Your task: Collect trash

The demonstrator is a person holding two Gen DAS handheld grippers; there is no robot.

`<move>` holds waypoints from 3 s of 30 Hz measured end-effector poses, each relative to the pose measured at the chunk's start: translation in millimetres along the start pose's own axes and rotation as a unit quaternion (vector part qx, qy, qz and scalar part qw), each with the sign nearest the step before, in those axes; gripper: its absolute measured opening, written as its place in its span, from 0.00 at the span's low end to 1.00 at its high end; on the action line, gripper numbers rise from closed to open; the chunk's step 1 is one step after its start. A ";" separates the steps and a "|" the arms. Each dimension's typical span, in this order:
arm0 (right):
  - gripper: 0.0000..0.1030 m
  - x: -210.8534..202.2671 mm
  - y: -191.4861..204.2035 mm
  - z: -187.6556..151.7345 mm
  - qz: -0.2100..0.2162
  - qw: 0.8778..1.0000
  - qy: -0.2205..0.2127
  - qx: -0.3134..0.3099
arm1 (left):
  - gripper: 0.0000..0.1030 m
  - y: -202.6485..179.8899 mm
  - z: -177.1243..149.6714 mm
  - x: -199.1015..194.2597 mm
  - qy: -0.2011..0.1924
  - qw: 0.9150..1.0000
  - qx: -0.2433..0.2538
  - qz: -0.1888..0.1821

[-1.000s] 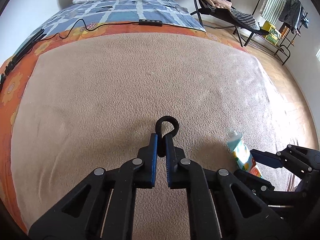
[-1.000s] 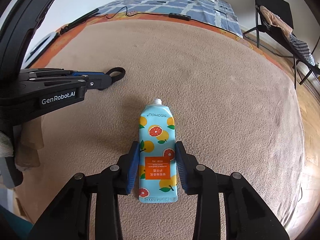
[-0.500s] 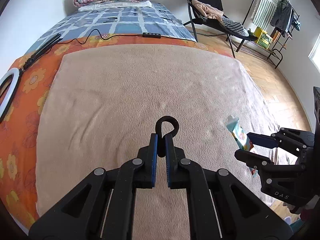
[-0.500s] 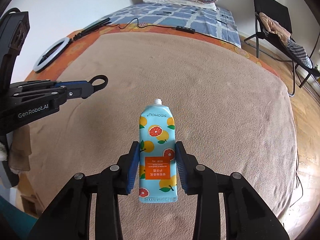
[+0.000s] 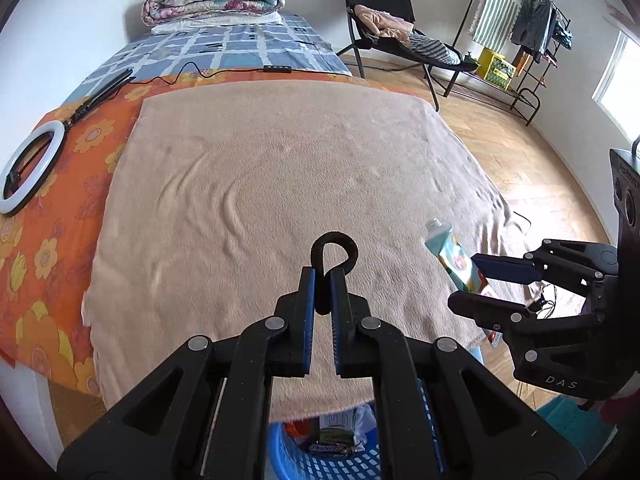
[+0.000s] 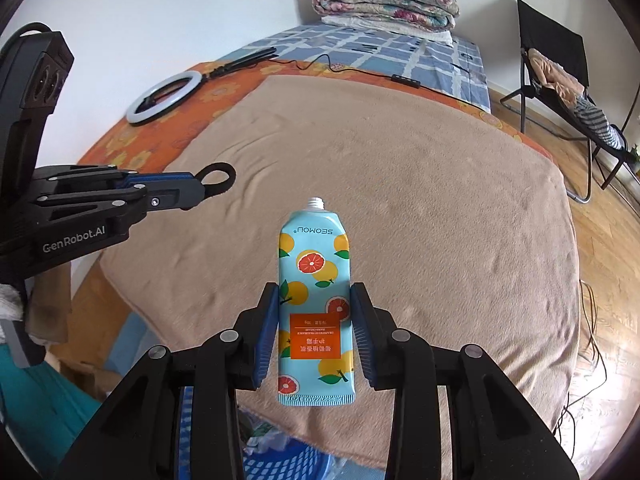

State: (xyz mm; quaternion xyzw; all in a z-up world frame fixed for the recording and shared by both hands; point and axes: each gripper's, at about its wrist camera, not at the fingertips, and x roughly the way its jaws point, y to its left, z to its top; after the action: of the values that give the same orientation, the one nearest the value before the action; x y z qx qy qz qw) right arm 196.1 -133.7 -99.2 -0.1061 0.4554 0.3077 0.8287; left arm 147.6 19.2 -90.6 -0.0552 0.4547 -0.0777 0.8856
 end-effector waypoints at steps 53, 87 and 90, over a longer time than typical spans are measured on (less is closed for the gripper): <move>0.50 43.5 35.4 -176.7 0.021 0.988 0.118 0.100 | 0.54 7.5 -179.1 57.9 0.141 0.988 -0.047 0.030; 0.55 -23.8 15.8 -139.0 -0.031 0.989 0.014 0.142 | 0.63 1.7 -122.3 -30.1 0.037 0.994 -0.093 0.032; 0.55 -36.1 15.5 -133.5 -0.026 0.989 -0.004 0.148 | 0.63 -2.1 -110.9 -46.5 0.011 0.996 -0.083 0.033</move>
State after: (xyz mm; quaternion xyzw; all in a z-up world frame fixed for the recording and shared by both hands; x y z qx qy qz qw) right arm 80.4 -197.3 -143.2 0.0067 0.4898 0.2159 0.8447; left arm 30.4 22.9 -117.6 -0.1128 0.4707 -0.0111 0.8750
